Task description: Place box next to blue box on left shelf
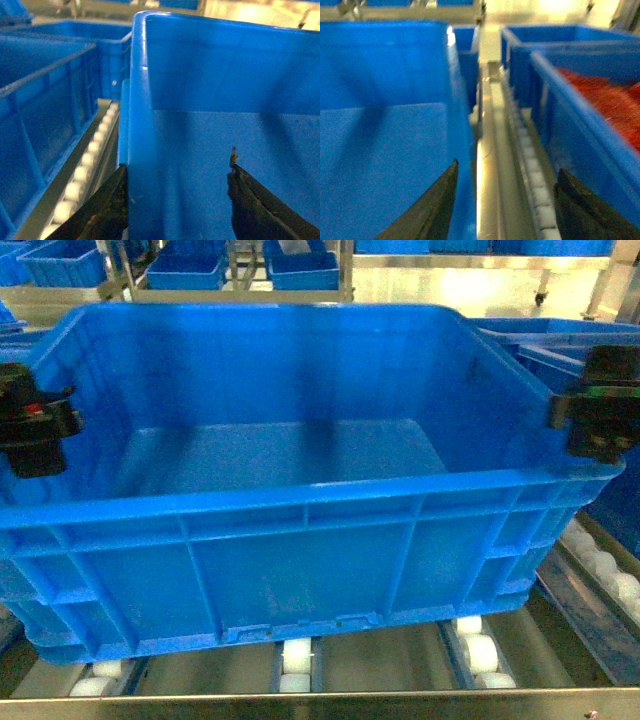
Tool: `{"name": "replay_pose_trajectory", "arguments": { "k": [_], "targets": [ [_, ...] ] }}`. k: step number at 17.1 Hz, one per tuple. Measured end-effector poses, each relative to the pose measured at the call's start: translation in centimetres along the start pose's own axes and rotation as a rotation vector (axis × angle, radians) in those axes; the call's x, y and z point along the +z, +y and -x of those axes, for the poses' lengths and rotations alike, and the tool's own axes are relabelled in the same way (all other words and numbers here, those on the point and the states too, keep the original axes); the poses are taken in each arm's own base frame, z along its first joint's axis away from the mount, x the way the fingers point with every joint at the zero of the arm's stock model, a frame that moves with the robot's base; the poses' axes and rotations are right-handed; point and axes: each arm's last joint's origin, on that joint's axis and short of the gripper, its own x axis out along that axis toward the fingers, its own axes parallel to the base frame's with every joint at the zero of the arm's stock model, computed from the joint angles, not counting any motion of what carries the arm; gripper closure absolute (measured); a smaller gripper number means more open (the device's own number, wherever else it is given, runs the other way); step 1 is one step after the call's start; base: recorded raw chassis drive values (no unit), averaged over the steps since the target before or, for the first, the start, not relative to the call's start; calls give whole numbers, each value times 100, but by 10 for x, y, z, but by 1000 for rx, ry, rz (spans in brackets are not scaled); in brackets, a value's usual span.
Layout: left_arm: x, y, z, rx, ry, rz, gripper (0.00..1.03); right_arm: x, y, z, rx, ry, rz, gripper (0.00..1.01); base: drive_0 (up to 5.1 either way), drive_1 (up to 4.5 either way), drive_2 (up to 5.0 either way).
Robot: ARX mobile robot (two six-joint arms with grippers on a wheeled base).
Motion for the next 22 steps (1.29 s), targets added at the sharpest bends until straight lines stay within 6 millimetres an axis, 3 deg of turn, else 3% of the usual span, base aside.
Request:
{"name": "replay_pose_trajectory", "arguments": {
  "k": [1,2,4,6,8,10,12,22],
  "targets": [
    [7,8,24,-28,-105,-29,65,9,-18,31,-26,-201,12,59,0,0,0],
    [11,12,36,-32,-139,-39,78,10,-22,47,-11,-240,19,72,0,0,0],
    [-1,19,56,-28,-106,-49,102,-12,-33,68,-7,-177,41,97,0,0,0],
    [-16,25,73,-31,-82,-52,101,-16,-41,88,-16,-197,44,99,0,0,0],
    [-13,37,89,-16,-110,-49,101,-24,-46,105,-5,-205,45,100,0,0,0],
    [-17,36,103,-35,-94,-51,101,-41,-59,119,-14,-159,44,100,0,0,0],
    [-15,37,113,-32,-109,-50,101,-36,-59,130,-12,-199,45,100,0,0,0],
    [-17,37,125,-31,-103,-50,101,-41,-59,144,-10,-184,45,100,0,0,0]
  ]
}}
